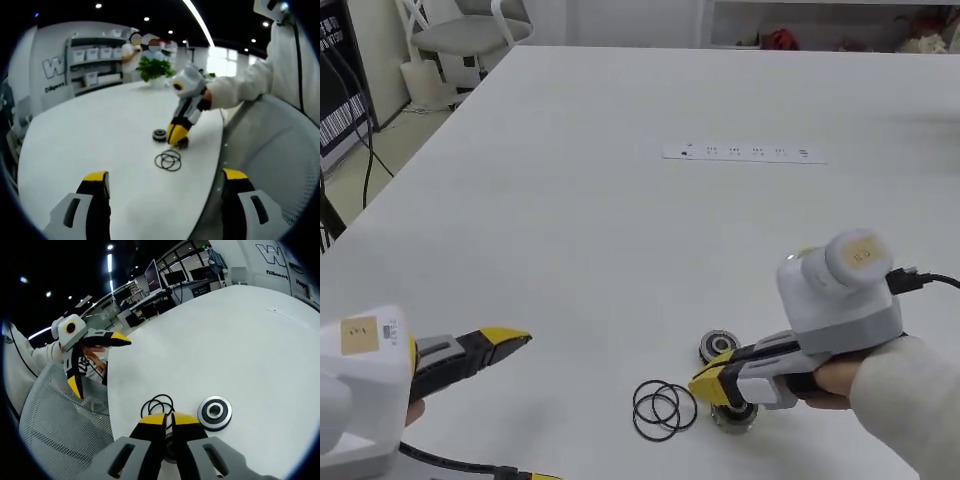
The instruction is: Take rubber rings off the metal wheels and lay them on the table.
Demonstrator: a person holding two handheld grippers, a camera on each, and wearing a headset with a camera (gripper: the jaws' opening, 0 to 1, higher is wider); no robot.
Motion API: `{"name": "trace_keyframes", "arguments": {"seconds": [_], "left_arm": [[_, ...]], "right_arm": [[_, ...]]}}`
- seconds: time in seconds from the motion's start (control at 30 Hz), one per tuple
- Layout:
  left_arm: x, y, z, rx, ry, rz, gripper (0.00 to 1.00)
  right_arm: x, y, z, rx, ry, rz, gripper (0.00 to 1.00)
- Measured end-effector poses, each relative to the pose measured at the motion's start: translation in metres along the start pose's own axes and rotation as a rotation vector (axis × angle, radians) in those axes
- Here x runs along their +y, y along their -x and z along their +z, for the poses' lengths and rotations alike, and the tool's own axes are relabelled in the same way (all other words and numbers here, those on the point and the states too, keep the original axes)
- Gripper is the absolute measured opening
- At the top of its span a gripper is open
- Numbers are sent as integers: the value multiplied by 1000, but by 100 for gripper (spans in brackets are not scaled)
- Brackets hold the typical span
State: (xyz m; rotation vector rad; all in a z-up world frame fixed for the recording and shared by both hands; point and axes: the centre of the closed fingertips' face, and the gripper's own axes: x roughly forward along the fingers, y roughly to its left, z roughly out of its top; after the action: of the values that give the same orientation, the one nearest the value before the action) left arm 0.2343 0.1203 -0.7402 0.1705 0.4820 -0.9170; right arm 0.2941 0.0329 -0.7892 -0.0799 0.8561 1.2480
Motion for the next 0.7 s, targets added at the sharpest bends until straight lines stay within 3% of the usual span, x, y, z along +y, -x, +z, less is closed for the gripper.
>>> {"name": "trace_keyframes", "arguments": {"seconds": [0.5,0.7], "left_arm": [[10,6,10,3,-29,7,93],[11,3,25,-9,-57,-5,93]], "right_arm": [[-15,23,20,-107,-13,-33,4],[-20,33,25,-151,-9,-42,9]]}}
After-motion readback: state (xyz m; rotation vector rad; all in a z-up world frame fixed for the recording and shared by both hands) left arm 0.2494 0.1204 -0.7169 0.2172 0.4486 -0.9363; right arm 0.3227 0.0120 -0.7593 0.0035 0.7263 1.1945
